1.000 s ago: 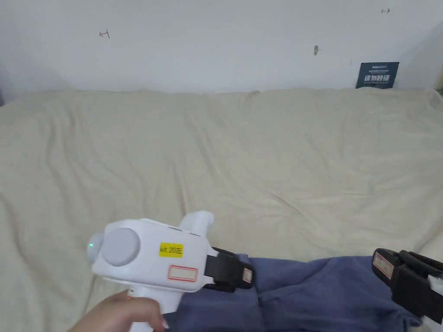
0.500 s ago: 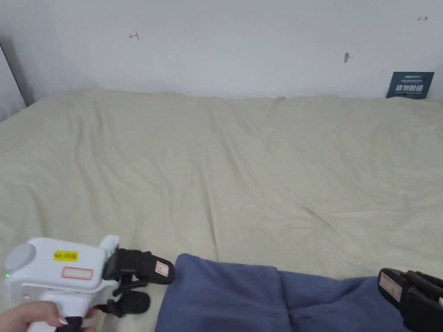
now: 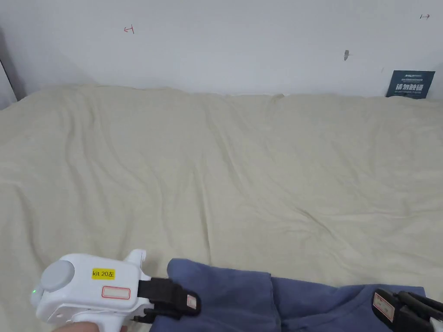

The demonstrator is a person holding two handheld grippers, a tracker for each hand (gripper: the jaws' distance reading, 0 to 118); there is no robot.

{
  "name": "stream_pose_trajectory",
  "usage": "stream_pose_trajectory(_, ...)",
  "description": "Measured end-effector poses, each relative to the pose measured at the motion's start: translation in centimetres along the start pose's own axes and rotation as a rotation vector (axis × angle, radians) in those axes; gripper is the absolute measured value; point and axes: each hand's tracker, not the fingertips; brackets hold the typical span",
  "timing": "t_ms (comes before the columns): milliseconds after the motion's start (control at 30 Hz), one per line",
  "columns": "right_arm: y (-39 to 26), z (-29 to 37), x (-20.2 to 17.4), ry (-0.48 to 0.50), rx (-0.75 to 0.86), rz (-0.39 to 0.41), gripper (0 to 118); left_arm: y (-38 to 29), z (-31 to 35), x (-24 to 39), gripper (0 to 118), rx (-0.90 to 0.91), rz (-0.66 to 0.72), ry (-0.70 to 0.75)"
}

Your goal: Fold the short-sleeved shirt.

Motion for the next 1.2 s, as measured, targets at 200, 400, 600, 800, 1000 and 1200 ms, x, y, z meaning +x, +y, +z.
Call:
stream_pose_trajectory(200,0.0,-0.1,1.0,0.017,0.002,-0.034,0,0.5,3.7,2.5,13,0.038,-0.071,0.212)
stream_pose_trajectory(400,-0.2,0.6,2.1,0.036,0.025,-0.056,0,0.6,8.1,8.4,13,0.023,-0.293,0.683)
stream_pose_trajectory(600,-0.6,2.4,3.6,0.032,0.049,-0.068,0,-1.3,3.5,18.1,13,-0.031,-0.401,0.542)
stream_pose_trajectory(800,-0.7,4.1,5.4,0.009,0.087,-0.113,0,-1.6,-8.0,24.7,16,-0.188,-0.46,0.32)
stream_pose_trajectory(1000,-0.9,5.4,6.9,-0.013,0.104,-0.166,0,-2.0,-12.9,26.5,117,-0.263,-0.411,0.169)
stream_pose_trajectory(1200,-0.9,5.3,7.8,-0.032,0.108,-0.173,0,-1.2,-8.0,24.9,118,-0.143,-0.416,0.245)
